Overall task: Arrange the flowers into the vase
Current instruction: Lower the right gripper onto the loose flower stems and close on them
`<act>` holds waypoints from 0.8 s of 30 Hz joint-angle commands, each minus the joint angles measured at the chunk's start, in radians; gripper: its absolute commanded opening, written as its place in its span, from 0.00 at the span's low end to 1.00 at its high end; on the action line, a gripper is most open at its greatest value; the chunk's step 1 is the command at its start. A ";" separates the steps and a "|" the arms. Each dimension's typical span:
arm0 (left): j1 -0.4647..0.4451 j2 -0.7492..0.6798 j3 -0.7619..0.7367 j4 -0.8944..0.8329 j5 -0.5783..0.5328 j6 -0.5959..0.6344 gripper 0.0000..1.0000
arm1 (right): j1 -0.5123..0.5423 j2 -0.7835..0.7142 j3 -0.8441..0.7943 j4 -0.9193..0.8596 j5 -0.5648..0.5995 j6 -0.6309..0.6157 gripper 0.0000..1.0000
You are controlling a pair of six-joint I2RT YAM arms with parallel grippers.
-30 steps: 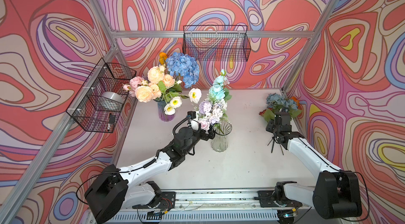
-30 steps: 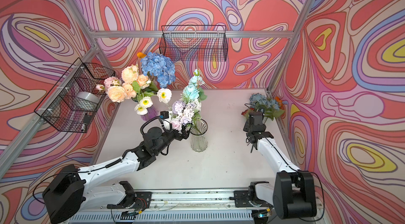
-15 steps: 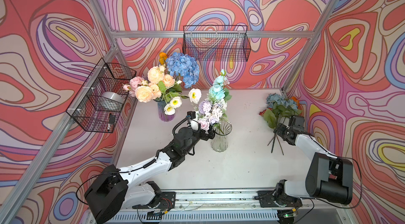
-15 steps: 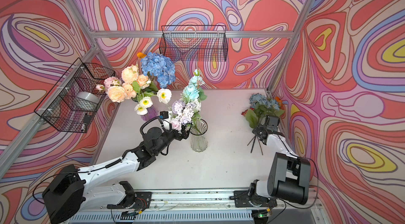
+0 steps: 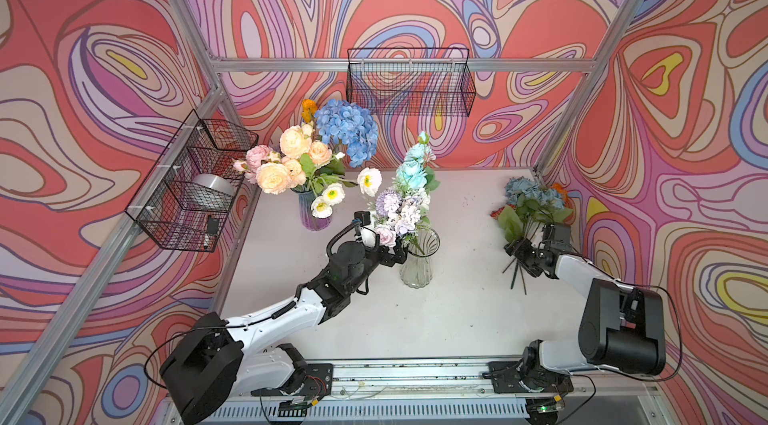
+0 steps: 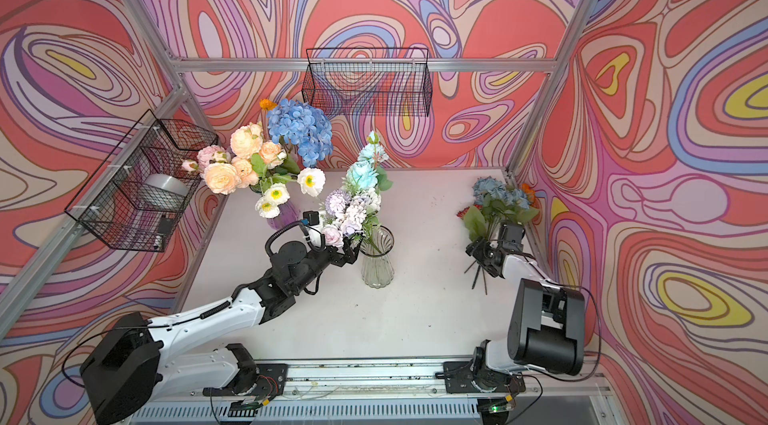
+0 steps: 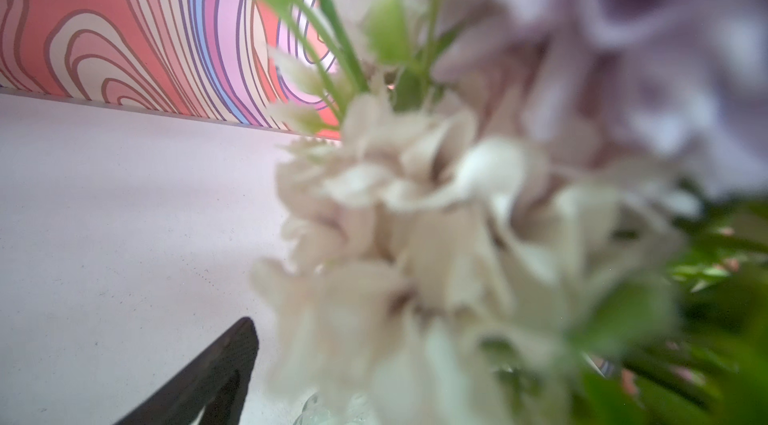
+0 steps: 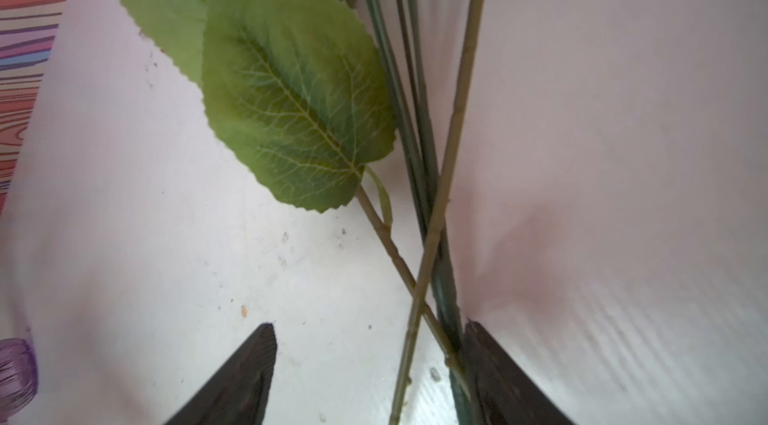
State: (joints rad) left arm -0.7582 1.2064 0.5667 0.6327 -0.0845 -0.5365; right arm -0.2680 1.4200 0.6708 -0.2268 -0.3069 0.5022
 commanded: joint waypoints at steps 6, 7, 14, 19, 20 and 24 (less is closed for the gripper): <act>0.007 0.025 0.028 0.028 0.025 -0.024 1.00 | 0.063 -0.057 0.005 0.009 -0.086 0.056 0.70; 0.007 0.024 0.029 0.026 0.027 -0.024 1.00 | 0.063 -0.061 0.020 -0.013 -0.048 0.039 0.70; 0.008 0.000 0.024 0.008 0.012 -0.019 1.00 | 0.064 -0.073 0.058 -0.057 0.209 0.001 0.65; 0.008 -0.001 0.022 0.009 0.012 -0.020 1.00 | 0.059 0.006 0.086 -0.062 0.311 -0.042 0.52; 0.008 -0.001 0.022 0.009 0.013 -0.019 1.00 | 0.055 0.019 0.090 -0.058 0.313 -0.046 0.47; 0.008 0.000 0.021 0.009 0.011 -0.022 1.00 | 0.052 0.067 0.103 -0.017 0.297 -0.039 0.33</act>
State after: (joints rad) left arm -0.7574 1.2224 0.5697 0.6308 -0.0685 -0.5510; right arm -0.2127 1.4578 0.7498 -0.2607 -0.0479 0.4751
